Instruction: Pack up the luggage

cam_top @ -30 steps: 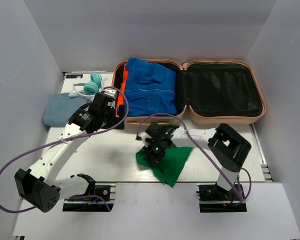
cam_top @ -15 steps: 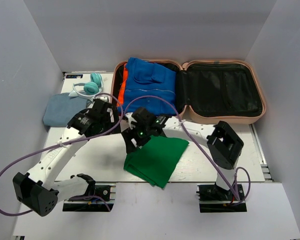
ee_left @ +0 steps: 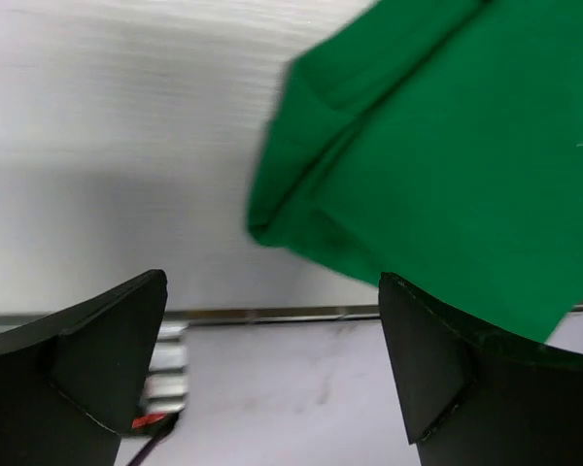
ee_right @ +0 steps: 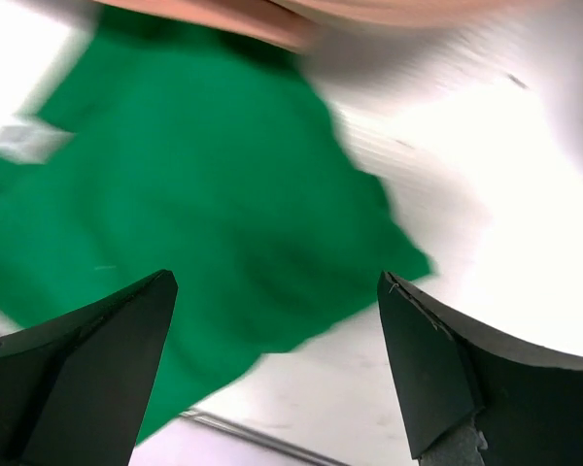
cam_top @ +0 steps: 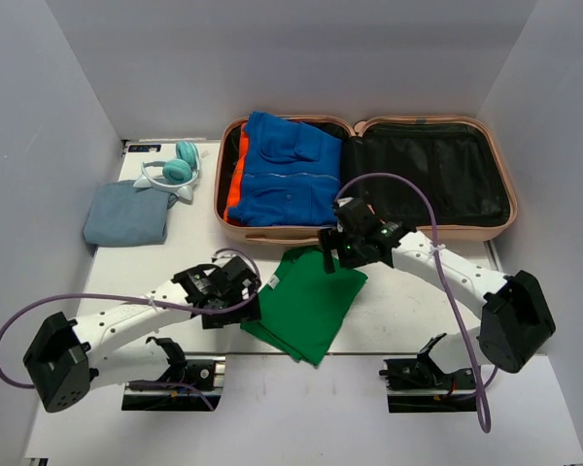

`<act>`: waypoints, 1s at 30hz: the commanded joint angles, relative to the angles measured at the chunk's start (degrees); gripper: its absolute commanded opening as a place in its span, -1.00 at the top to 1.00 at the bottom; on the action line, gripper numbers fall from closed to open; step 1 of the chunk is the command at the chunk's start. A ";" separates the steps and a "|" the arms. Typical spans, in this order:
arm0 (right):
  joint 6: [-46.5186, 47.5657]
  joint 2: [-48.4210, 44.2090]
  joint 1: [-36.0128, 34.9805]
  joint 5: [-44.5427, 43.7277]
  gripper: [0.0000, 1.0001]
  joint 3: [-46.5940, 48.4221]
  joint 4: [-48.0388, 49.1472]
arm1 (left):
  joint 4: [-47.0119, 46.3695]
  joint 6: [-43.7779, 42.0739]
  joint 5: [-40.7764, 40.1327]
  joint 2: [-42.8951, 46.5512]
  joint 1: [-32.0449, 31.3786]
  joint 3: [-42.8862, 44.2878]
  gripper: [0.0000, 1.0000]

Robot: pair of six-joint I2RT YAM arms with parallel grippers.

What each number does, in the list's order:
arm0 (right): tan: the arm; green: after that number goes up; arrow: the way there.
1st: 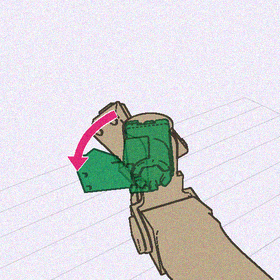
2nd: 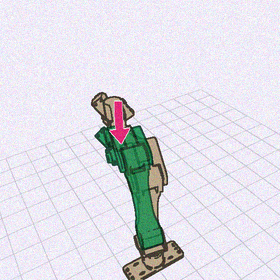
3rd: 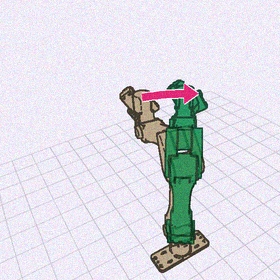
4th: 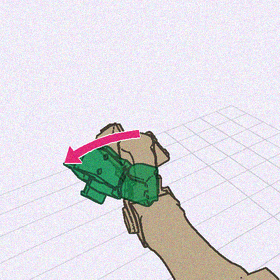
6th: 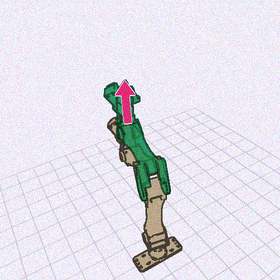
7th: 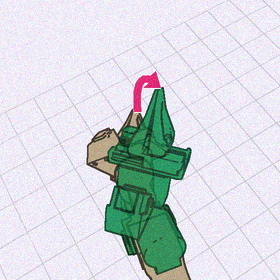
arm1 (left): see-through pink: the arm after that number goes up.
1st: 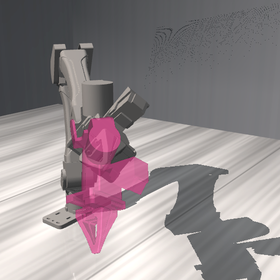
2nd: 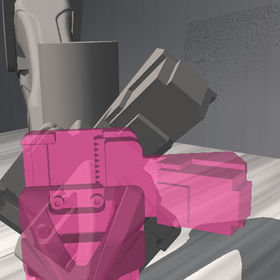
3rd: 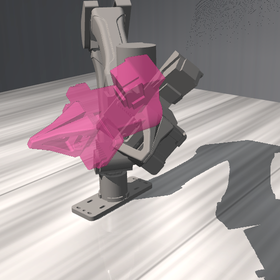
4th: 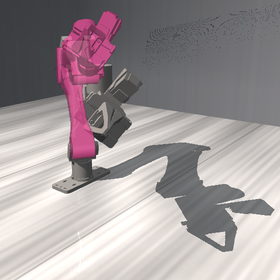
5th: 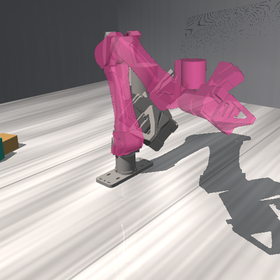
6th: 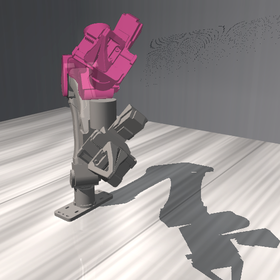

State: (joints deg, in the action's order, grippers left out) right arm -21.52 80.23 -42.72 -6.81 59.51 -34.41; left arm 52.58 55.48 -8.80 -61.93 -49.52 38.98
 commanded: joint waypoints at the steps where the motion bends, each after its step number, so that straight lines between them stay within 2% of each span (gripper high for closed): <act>1: 1.48 -0.68 2.72 -4.71 -0.80 -5.78 4.41 | -10.55 7.79 1.59 -1.08 -2.60 -2.06 -1.00; 5: 5.07 2.11 6.06 -1.74 -0.76 -9.23 16.36 | -26.26 11.83 2.20 -2.13 -4.45 -8.73 -1.00; 8: 7.72 5.01 7.29 2.85 -0.71 -8.35 18.50 | -26.30 13.59 1.59 -5.03 -4.45 -8.66 -1.00; 12: 8.42 7.40 8.00 8.28 -0.48 -10.02 20.87 | -27.00 14.48 2.12 -9.25 -4.62 -7.87 -0.55; 13: 8.25 7.40 8.18 9.87 -0.36 -11.85 22.01 | -26.65 14.74 1.68 -11.09 -4.71 -7.43 -0.25; 15: 6.58 6.18 8.27 11.55 -0.25 -15.89 23.42 | -25.86 15.27 1.42 -13.11 -4.71 -6.12 0.00; 16: 5.88 6.00 8.18 11.82 -0.17 -16.96 24.12 | -23.60 15.36 -0.41 -14.17 -4.71 -5.33 0.22; 17: 5.35 5.82 8.35 12.17 -0.07 -18.01 24.48 | -22.09 15.27 -1.21 -14.53 -4.54 -3.49 0.32; 18: 4.04 4.25 8.18 12.87 0.15 -20.72 24.57 | -17.12 15.36 -2.27 -15.23 -4.45 -1.39 0.52; 20: 2.37 3.19 8.00 14.62 0.28 -24.58 24.31 | -11.05 15.18 -7.27 -15.24 -4.45 1.43 0.60; 24: -1.24 -3.92 7.65 17.78 0.43 -31.01 25.09 | -9.07 13.69 -14.48 -14.01 -3.22 3.99 0.65; 27: -1.95 -10.34 7.21 20.07 0.46 -34.80 24.84 | -12.75 8.95 -14.50 -13.30 1.25 4.00 0.65; 28: -1.86 -13.83 6.86 19.91 0.46 -35.42 23.09 | -15.46 4.15 -14.32 -13.65 2.66 4.08 0.65; 30: -0.29 -15.44 6.34 19.91 0.42 -35.08 20.98 | -18.28 -1.13 -12.83 -15.40 4.77 5.22 0.52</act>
State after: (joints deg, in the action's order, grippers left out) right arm -22.57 67.20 -35.66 11.86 24.99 -7.81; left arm 36.75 63.37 -17.76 -76.97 -47.62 41.91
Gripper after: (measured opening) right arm 0.282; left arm 0.245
